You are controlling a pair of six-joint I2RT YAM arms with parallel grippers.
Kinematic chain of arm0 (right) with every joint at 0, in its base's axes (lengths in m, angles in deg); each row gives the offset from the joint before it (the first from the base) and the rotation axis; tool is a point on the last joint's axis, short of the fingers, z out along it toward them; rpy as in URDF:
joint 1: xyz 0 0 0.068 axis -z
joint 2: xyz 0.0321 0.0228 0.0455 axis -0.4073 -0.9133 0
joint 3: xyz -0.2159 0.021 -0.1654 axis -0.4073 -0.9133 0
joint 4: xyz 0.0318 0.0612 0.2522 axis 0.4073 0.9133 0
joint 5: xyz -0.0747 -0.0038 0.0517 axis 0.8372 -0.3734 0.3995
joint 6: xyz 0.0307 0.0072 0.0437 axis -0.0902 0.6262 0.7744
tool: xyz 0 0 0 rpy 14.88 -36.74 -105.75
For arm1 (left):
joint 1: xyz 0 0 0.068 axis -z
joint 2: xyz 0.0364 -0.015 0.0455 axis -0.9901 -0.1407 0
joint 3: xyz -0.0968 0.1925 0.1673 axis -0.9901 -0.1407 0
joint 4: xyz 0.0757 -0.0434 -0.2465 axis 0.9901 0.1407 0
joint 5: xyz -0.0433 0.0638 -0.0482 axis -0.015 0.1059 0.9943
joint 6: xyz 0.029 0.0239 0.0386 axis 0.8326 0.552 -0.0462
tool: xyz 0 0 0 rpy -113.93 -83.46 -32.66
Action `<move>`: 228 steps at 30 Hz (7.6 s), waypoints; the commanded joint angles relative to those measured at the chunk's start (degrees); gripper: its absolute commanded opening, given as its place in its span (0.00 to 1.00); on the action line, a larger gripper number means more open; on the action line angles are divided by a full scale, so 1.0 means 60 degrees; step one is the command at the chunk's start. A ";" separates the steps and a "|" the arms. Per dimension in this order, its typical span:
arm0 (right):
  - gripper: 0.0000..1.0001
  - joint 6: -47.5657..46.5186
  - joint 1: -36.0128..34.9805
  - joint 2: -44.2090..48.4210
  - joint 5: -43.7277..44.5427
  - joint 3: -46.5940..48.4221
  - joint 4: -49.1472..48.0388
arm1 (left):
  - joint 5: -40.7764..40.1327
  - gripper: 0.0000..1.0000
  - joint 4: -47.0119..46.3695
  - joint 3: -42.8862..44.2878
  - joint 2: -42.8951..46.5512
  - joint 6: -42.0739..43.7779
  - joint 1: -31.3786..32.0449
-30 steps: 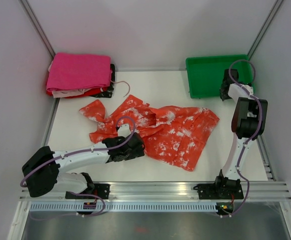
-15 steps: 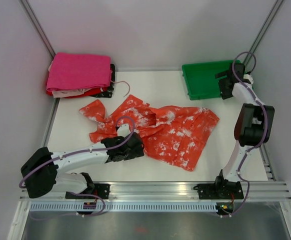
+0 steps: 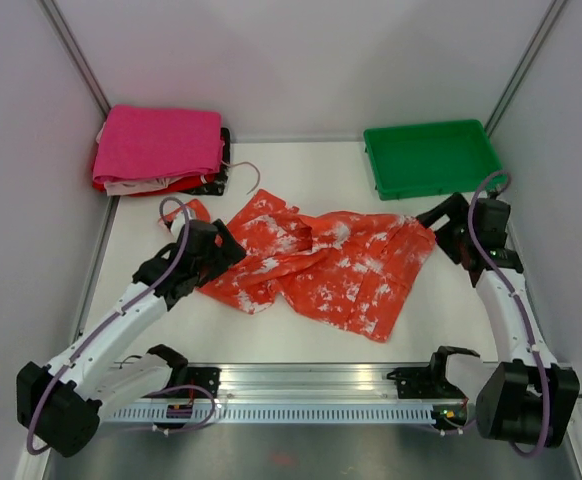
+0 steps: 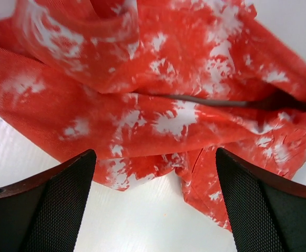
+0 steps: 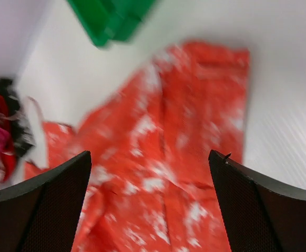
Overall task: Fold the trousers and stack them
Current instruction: Flatten the trousers out
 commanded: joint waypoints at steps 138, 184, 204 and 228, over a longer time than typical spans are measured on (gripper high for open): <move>0.97 -0.1492 -0.0485 0.1489 0.1667 -0.1747 0.1542 | 0.4809 0.95 -0.1772 0.7220 -0.7737 0.5274 0.2128; 0.79 -0.1875 -0.0470 0.3600 0.0713 -0.0385 0.5381 | 0.1208 0.02 -0.1538 1.0341 -1.3246 0.4702 0.3510; 0.83 -0.1888 -0.0470 0.1507 -0.0327 -0.0092 0.2817 | 0.2246 0.37 -0.2640 1.1850 -1.2661 0.5712 0.1911; 0.89 -0.2504 -0.0470 0.2618 0.0040 0.0714 0.4311 | 0.4150 1.00 -0.3503 0.9213 -1.2264 0.7822 0.2160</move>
